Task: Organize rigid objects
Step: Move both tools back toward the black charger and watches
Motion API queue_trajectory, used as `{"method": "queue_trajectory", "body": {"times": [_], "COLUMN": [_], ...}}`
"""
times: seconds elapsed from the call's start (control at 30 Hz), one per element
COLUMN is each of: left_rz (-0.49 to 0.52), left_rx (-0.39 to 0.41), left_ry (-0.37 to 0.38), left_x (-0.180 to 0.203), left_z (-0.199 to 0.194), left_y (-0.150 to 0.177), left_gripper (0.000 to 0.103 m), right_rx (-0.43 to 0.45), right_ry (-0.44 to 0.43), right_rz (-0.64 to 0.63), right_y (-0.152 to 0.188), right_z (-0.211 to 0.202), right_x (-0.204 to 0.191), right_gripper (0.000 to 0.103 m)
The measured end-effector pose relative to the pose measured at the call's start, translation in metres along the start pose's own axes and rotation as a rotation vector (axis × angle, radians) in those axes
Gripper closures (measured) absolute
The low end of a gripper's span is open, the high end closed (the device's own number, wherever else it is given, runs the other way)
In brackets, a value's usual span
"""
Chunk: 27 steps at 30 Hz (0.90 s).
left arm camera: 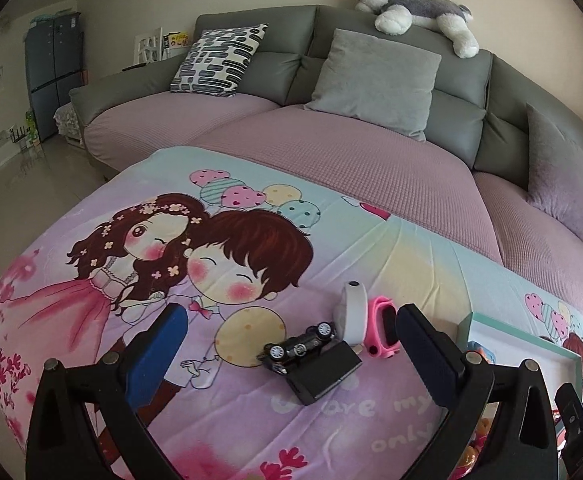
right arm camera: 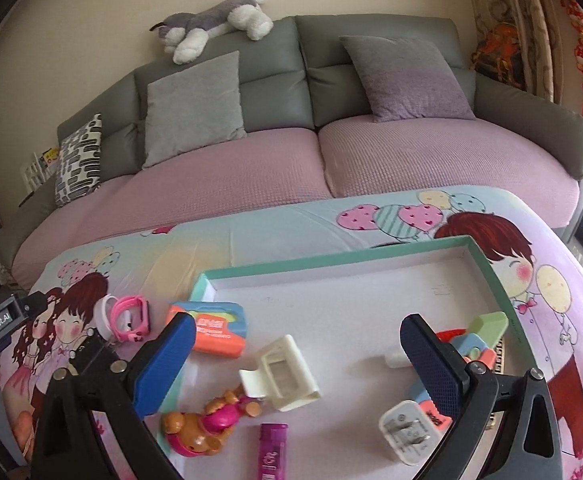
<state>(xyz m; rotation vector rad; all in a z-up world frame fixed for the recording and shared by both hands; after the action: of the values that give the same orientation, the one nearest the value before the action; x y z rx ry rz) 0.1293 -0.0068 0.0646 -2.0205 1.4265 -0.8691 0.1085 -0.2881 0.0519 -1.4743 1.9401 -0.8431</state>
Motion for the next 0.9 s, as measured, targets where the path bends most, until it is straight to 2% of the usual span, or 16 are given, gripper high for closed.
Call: {"method": "queue_trajectory", "body": {"times": [0.23,0.43,0.6,0.9], "left_rz": [-0.083,-0.159,-0.184,-0.212], "left_rx": [0.045,0.067,0.047,-0.018], "left_ry": [-0.062,-0.071,-0.094,-0.124], "left_x": [-0.05,-0.086,-0.105,-0.126], "left_z": [-0.012,-0.015,-0.007,0.015], "left_y": [-0.01,-0.011,-0.008,0.002], "left_gripper": [0.0,0.0,0.0,0.0], "right_rx": [0.011,-0.013,-0.052,-0.133], "right_ry": [-0.15,-0.251,-0.297,-0.326], "right_rz": [-0.077,-0.145,-0.2,-0.271], "right_y": [0.006,0.019,0.033,0.054], "right_z": [-0.003,0.0,0.008,0.026], "right_x": [-0.063,-0.108,-0.139,-0.177], "right_gripper": [0.0,0.0,0.0,0.0]}}
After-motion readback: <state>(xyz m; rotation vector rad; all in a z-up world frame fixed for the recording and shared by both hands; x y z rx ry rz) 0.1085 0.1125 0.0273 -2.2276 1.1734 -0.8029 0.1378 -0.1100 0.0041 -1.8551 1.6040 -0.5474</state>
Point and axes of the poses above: each gripper's, at about its wrist camera, not at the fingertips, and z roughly the way its jaws point, x to its right, y to its underside, the point moved 1 cm from there along z, roughly the way its jaws point, and after that the axes turned 9 degrees about y, right-handed, at the moved point
